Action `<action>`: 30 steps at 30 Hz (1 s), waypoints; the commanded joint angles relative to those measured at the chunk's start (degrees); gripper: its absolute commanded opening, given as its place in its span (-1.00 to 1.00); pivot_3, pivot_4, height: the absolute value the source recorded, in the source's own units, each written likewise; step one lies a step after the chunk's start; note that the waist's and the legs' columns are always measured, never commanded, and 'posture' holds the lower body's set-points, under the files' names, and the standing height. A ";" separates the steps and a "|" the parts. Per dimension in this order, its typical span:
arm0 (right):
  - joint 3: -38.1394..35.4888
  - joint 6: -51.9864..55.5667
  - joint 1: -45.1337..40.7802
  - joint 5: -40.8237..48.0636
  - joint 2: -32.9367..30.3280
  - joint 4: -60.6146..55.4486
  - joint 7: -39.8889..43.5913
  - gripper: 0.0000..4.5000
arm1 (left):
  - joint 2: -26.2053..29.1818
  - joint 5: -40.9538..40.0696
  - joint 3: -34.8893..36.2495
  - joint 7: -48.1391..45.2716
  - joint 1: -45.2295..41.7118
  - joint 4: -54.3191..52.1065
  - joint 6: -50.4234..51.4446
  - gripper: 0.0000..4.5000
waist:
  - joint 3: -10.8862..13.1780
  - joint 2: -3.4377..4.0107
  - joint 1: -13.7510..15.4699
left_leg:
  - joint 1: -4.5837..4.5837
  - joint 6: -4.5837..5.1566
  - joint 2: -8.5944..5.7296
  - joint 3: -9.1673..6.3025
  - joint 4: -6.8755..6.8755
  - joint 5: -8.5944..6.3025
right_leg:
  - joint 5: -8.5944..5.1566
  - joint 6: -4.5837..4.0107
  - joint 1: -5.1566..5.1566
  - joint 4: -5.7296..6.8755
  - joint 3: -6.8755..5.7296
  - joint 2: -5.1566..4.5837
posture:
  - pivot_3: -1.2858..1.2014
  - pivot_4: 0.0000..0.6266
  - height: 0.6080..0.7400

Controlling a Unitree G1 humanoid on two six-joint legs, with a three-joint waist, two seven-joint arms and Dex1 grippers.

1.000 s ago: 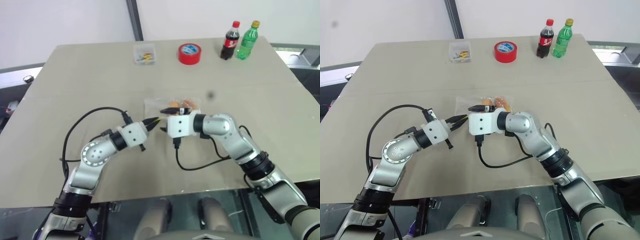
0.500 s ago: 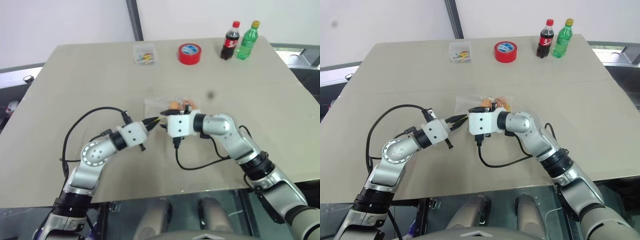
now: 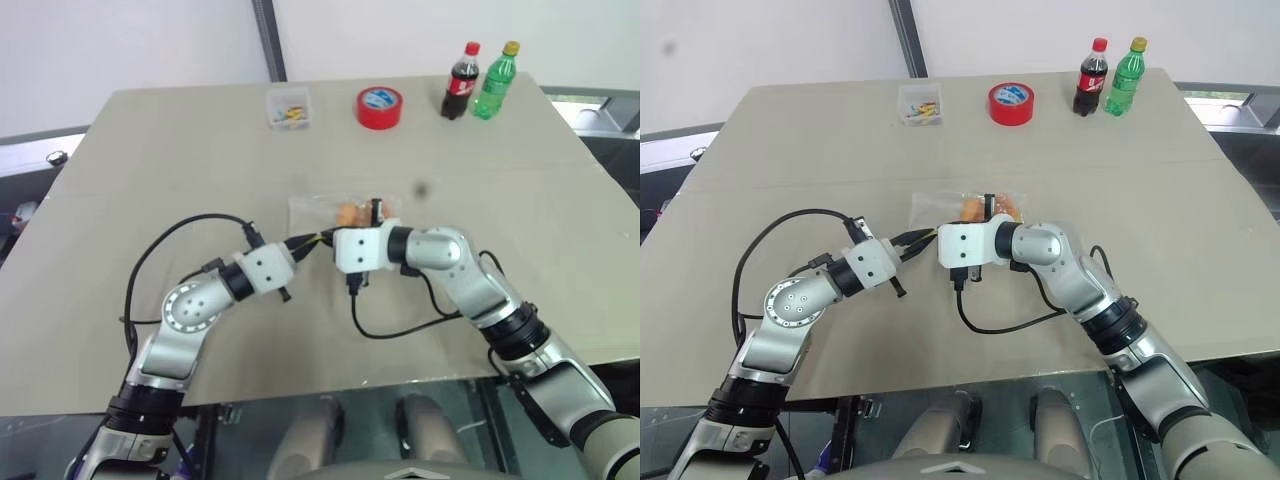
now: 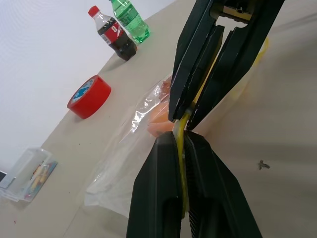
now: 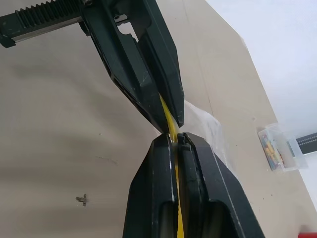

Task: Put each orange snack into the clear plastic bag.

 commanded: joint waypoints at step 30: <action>-15.75 3.31 -10.23 -2.47 -14.59 12.74 -18.11 -0.96 | -2.89 -4.29 3.61 4.54 -25.54 18.73 1.91 -1.00 | 0.01 -0.02 0.10 | -0.08 0.00 -0.02 0.04 0.00 0.00 | 0.01 0.01 -0.01 -0.10 -0.01 -0.03 | 0.03 -0.52 1.00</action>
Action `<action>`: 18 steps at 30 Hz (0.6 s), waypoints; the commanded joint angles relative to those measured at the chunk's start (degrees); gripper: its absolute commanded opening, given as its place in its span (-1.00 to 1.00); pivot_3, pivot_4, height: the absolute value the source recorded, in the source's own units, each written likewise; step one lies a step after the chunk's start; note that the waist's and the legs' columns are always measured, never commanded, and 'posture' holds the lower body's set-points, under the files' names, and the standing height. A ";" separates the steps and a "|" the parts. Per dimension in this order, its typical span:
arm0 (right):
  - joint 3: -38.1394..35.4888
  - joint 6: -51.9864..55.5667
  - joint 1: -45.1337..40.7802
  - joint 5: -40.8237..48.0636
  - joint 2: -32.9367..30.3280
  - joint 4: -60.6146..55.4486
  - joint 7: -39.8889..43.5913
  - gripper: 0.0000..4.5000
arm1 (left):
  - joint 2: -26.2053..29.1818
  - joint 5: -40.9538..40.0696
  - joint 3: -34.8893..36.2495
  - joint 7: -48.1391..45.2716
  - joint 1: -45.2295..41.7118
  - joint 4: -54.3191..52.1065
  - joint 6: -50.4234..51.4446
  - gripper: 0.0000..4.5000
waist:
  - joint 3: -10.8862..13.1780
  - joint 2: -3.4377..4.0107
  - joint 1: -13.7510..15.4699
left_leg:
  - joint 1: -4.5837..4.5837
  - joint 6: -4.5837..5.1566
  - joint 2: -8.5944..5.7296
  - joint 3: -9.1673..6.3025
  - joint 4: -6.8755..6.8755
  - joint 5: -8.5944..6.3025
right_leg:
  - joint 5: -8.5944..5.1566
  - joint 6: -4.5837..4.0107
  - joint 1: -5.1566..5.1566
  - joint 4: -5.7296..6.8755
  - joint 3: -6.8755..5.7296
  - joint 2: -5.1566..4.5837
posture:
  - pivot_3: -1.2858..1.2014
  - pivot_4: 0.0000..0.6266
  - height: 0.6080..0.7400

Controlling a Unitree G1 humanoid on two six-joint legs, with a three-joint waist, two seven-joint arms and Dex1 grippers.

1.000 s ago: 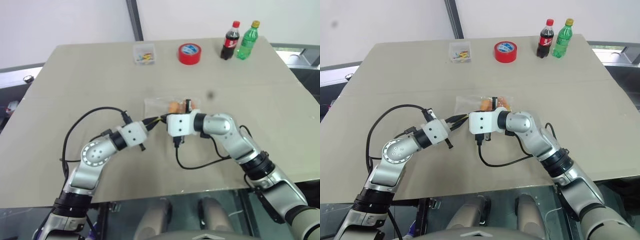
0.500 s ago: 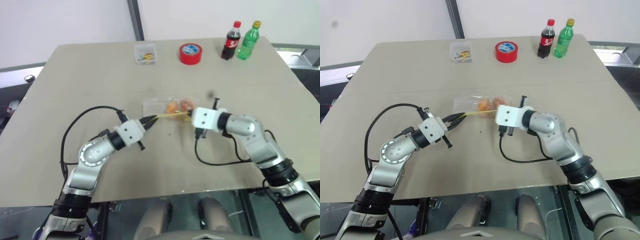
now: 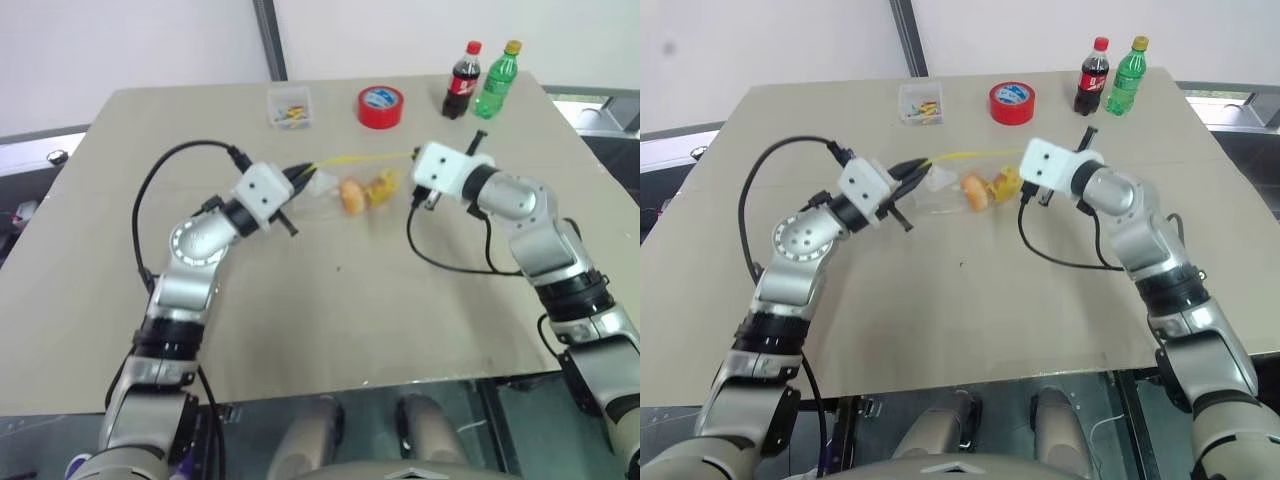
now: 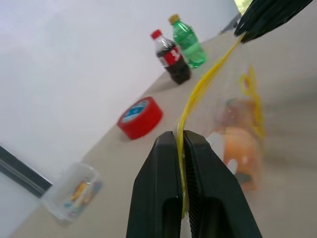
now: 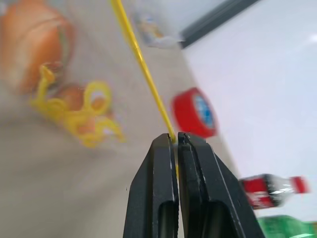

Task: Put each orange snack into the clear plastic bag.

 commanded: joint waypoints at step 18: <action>-9.94 17.76 27.24 19.98 -10.17 -34.98 14.90 -0.68 | 5.41 -11.59 -0.01 -12.58 18.94 -18.18 10.24 -0.84 | -0.01 0.04 -1.24 | -0.49 0.08 0.03 -0.09 0.10 -0.04 | 0.07 0.08 -0.39 -0.08 0.00 -0.23 | 0.03 -0.52 1.00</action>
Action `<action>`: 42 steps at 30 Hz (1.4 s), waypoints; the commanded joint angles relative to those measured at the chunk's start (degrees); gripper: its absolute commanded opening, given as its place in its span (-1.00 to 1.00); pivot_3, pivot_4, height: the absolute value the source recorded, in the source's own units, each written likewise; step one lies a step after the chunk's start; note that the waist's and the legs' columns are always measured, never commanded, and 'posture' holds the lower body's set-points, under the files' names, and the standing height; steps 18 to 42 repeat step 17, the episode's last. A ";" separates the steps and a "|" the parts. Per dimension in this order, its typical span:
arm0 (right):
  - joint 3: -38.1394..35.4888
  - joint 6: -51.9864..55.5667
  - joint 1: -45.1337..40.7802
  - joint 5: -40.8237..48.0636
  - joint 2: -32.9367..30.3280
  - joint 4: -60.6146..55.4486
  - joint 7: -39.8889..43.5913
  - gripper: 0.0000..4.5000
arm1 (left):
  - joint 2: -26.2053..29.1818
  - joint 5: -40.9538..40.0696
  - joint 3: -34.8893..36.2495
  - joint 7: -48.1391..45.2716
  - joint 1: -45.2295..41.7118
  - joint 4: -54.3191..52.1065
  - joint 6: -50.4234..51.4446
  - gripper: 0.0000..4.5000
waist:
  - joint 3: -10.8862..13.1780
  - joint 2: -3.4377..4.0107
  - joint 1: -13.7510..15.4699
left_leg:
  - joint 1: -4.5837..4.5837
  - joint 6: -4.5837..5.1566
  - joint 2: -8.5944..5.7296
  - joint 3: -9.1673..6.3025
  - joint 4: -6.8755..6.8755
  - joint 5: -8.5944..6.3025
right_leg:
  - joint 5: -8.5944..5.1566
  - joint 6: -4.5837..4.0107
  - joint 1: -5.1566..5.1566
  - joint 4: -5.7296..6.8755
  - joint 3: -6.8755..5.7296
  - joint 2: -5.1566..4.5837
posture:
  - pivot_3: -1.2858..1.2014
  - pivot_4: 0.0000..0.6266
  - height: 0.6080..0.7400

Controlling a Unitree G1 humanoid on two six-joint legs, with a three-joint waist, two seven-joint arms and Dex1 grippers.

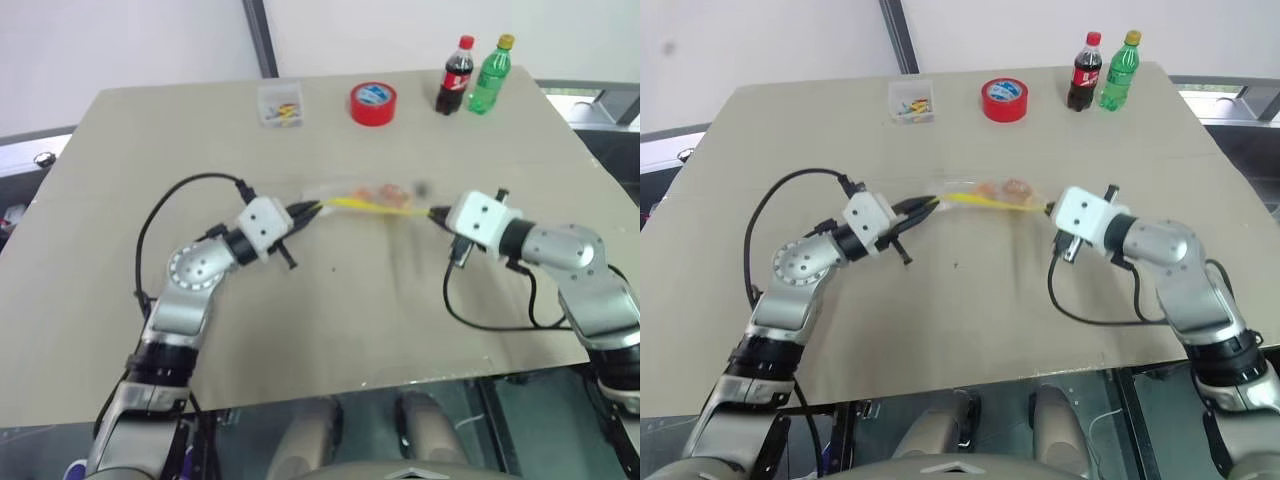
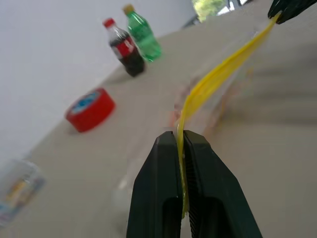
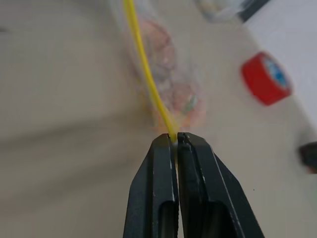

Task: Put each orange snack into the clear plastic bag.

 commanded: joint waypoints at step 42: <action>-27.51 11.08 22.74 25.60 -5.99 -11.86 7.75 0.98 | 16.32 -28.88 23.39 -11.88 23.77 -19.89 34.09 0.67 | 0.03 0.05 1.75 | 0.77 0.35 0.07 -0.05 -0.13 -0.23 | -0.02 0.00 0.95 -0.40 -0.15 -0.02 | 0.03 -0.52 1.00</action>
